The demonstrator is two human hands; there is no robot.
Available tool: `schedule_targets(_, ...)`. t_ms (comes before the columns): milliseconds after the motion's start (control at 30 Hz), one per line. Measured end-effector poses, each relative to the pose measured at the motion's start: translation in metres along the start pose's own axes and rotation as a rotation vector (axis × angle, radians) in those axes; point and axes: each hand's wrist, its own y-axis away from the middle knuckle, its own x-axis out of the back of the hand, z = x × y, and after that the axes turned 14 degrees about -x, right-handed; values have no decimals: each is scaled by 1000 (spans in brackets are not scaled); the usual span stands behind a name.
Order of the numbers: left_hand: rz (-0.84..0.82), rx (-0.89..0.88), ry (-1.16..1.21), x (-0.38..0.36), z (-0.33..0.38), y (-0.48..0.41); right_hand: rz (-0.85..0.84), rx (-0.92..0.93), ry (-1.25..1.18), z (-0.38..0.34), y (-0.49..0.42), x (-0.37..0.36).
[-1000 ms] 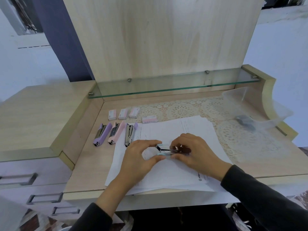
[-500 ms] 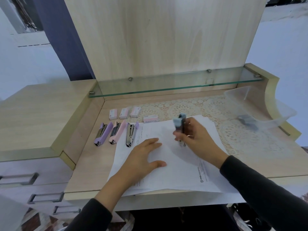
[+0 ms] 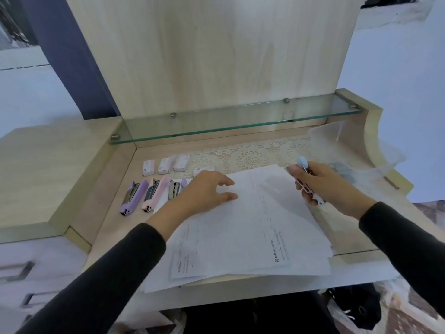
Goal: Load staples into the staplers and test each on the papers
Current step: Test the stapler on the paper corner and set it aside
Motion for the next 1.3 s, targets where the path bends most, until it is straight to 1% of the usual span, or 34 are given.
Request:
schedule_targets(133,-36,-39,-69,-9,7,-37,-3,-39,-24,9,4,14)
schedule_targets(267,-61,-11,-95,-22,6,-55,15,-61,65,23,2,18)
schedule_targets(367,3,-12,-85,-25,5,-60,55,-35,141,31,-2,15)
schedule_targets(500,86,-19,-55,-27,1,-60,199,102,499,29,-7,12)
schedule_targets(567,99,-27,-34,-28,-1,-59,280,92,676,27,-11,9)
schedule_targets(600,99,-30,-30,-28,-1,-59,328,84,724,27,-14,8)
schedule_targets(700,83,-40,-45,-27,-1,-60,432,85,764,26,-18,5)
schedule_targets(767,70,-42,-61,-27,-1,-60,463,88,791,27,-20,4)
schedule_targets(933,70,-87,-123,-26,6,-60,475,71,794,27,-18,1)
schedule_targets(1000,16,-129,-136,-25,13,-60,501,103,833,25,-11,-1)
schedule_targets(1067,-72,-155,-94,-24,20,-61,542,196,820,20,1,-5)
schedule_targets(1100,-114,-160,-75,-24,24,-61,532,232,792,17,8,-9)
schedule_targets(1133,-153,-165,-72,-25,26,-61,486,239,763,15,15,-13)
schedule_targets(1233,-224,-156,-73,-26,32,-62,263,121,748,12,28,-30)
schedule_targets(1300,-224,-132,-51,-26,33,-62,203,61,738,14,31,-39)
